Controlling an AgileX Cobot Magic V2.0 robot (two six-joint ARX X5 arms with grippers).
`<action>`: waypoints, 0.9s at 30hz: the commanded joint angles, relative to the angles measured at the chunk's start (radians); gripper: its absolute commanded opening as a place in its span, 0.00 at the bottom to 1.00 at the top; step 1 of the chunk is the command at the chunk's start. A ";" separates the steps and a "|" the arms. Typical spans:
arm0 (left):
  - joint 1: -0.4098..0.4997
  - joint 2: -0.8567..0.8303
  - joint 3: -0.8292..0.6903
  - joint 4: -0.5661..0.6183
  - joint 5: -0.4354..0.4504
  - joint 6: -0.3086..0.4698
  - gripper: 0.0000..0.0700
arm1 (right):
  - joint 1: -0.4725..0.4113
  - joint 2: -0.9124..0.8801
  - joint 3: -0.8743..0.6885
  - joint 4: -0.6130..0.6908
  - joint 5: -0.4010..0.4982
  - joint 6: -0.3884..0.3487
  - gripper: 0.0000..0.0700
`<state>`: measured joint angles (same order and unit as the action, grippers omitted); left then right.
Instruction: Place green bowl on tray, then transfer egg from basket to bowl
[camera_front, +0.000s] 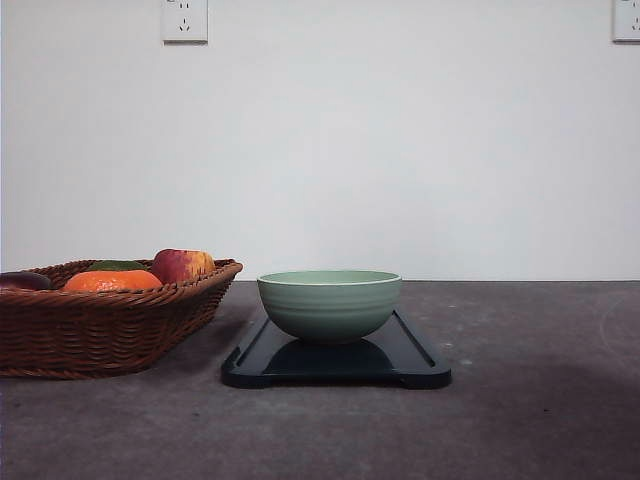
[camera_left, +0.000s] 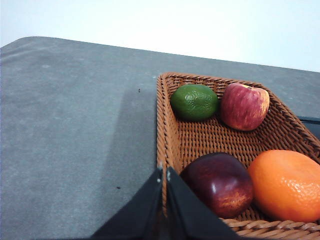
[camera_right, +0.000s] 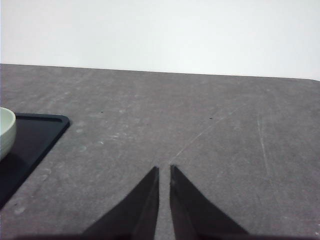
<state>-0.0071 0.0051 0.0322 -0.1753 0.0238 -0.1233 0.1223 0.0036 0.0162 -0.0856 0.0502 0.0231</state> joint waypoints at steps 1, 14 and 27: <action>0.000 -0.002 -0.019 0.016 -0.002 0.007 0.00 | 0.000 0.000 -0.004 0.011 0.002 0.010 0.05; 0.000 -0.002 -0.019 0.016 -0.002 0.007 0.00 | 0.000 0.000 -0.004 0.011 0.003 0.010 0.05; 0.000 -0.002 -0.019 0.016 -0.002 0.007 0.00 | 0.000 0.000 -0.004 0.011 0.002 0.010 0.05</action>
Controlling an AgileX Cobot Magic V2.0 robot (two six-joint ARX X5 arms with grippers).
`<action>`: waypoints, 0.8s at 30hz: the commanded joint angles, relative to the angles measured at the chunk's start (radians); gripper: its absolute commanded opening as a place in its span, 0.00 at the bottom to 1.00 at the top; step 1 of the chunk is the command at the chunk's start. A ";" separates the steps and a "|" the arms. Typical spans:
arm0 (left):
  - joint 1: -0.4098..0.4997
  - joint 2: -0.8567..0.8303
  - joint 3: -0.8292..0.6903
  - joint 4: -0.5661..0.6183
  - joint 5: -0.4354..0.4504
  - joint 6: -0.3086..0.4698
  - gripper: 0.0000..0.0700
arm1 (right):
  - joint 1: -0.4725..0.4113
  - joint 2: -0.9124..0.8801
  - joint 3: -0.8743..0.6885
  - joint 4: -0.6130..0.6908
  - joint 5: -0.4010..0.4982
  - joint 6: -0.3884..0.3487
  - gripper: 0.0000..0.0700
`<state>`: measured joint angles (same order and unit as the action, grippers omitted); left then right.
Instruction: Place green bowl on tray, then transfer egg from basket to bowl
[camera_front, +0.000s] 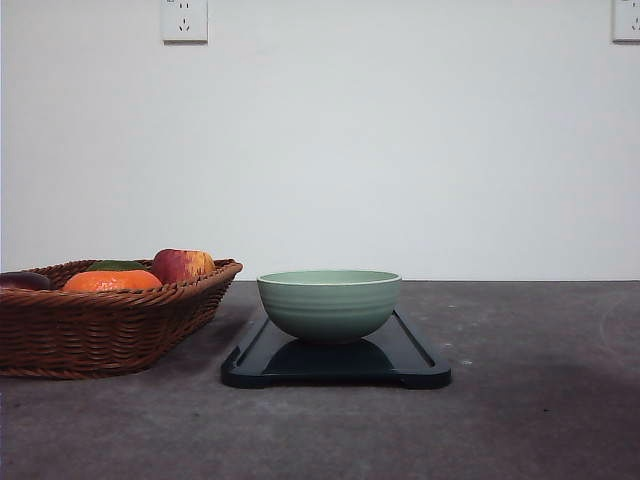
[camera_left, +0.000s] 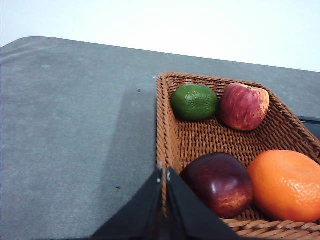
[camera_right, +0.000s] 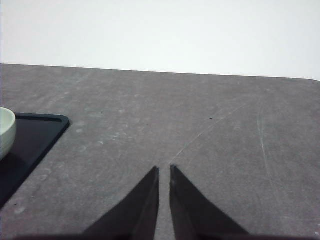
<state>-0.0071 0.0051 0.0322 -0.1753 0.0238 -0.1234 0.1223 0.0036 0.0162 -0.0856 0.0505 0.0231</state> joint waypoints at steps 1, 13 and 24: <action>0.000 -0.002 -0.019 0.016 -0.002 0.007 0.00 | 0.000 0.000 -0.004 0.011 0.002 0.010 0.05; 0.000 -0.002 -0.019 0.016 -0.002 0.007 0.00 | 0.000 0.000 -0.004 0.011 0.002 0.010 0.05; 0.000 -0.002 -0.019 0.016 -0.002 0.007 0.00 | 0.000 0.000 -0.004 0.011 0.002 0.010 0.05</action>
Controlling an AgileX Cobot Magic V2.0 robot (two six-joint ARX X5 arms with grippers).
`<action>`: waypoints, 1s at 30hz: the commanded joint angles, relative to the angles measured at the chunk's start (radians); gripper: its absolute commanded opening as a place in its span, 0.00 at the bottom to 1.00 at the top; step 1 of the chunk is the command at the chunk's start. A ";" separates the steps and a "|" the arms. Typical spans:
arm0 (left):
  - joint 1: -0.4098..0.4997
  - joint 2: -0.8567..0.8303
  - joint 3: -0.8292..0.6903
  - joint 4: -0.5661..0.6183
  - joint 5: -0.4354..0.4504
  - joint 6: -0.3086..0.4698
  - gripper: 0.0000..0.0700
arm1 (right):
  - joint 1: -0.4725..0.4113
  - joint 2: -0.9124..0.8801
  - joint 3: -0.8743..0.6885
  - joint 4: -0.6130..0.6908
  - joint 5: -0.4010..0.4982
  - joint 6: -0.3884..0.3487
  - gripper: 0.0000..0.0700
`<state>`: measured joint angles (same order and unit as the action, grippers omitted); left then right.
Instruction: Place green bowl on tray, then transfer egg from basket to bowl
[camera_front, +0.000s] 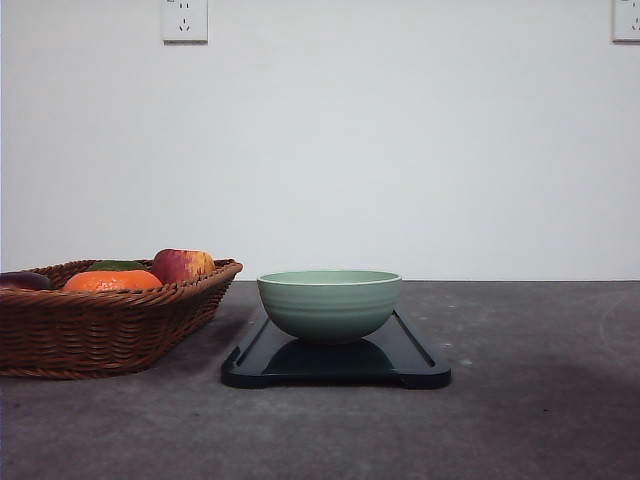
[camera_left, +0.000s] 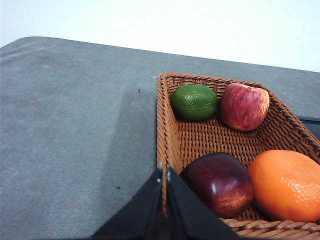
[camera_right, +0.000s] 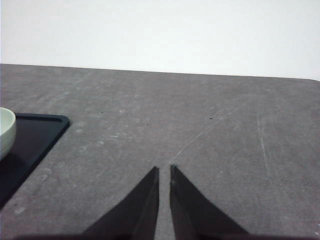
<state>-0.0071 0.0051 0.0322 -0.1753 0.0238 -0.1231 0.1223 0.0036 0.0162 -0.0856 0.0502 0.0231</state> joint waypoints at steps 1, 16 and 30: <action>0.000 -0.002 -0.019 0.016 -0.002 0.007 0.00 | 0.000 0.000 -0.004 0.011 0.003 0.010 0.05; 0.000 -0.002 -0.019 0.016 -0.002 0.007 0.00 | 0.000 0.000 -0.004 0.011 0.002 0.010 0.05; 0.000 -0.002 -0.019 0.016 -0.002 0.007 0.00 | 0.000 0.000 -0.004 0.011 0.003 0.010 0.05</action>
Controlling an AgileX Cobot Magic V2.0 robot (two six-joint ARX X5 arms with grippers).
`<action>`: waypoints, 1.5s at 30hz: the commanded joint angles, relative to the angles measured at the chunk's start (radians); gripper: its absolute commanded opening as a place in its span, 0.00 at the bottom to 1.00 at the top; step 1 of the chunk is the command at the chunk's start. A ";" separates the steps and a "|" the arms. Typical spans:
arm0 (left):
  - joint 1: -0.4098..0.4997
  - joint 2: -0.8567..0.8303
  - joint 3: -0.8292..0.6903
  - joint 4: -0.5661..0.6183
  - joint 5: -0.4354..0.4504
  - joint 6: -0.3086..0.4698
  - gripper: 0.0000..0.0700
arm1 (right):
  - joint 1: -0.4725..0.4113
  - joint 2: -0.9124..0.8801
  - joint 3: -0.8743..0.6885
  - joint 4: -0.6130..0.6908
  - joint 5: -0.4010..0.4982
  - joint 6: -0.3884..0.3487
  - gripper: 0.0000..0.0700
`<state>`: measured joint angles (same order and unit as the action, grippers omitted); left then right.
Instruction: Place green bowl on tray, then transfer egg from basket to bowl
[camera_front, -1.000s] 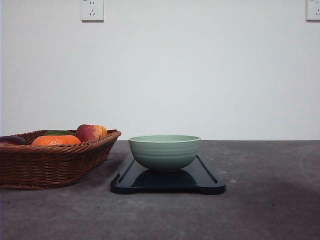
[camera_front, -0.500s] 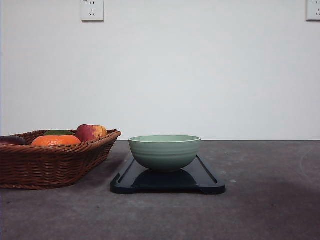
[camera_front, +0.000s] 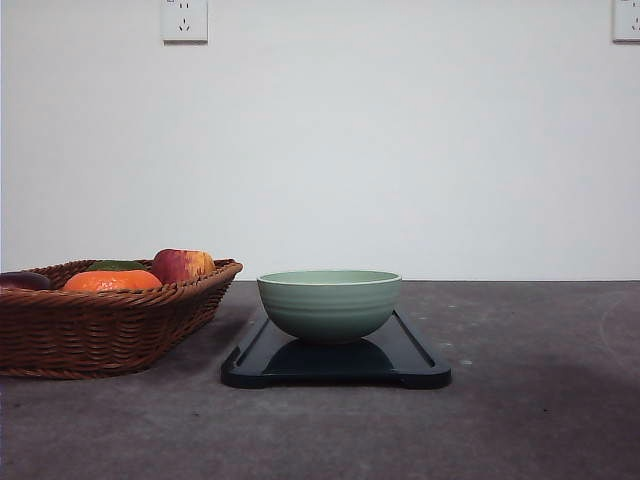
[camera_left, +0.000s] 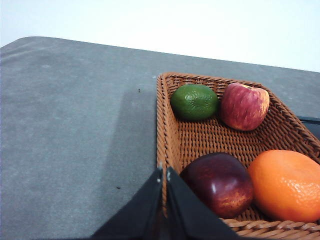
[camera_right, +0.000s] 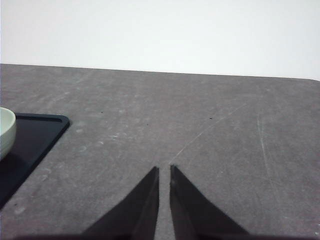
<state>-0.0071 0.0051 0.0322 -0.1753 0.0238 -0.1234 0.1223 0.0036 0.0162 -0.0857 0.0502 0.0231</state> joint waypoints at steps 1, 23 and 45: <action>0.000 -0.002 -0.019 0.016 -0.002 0.007 0.00 | 0.000 0.000 -0.004 0.011 0.003 0.010 0.05; 0.000 -0.002 -0.019 0.016 -0.002 0.007 0.00 | 0.000 0.000 -0.004 0.011 0.002 0.010 0.05; 0.000 -0.002 -0.019 0.016 -0.002 0.007 0.00 | 0.000 0.000 -0.004 0.011 0.002 0.010 0.05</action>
<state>-0.0071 0.0051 0.0322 -0.1753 0.0238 -0.1230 0.1223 0.0036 0.0162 -0.0856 0.0505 0.0231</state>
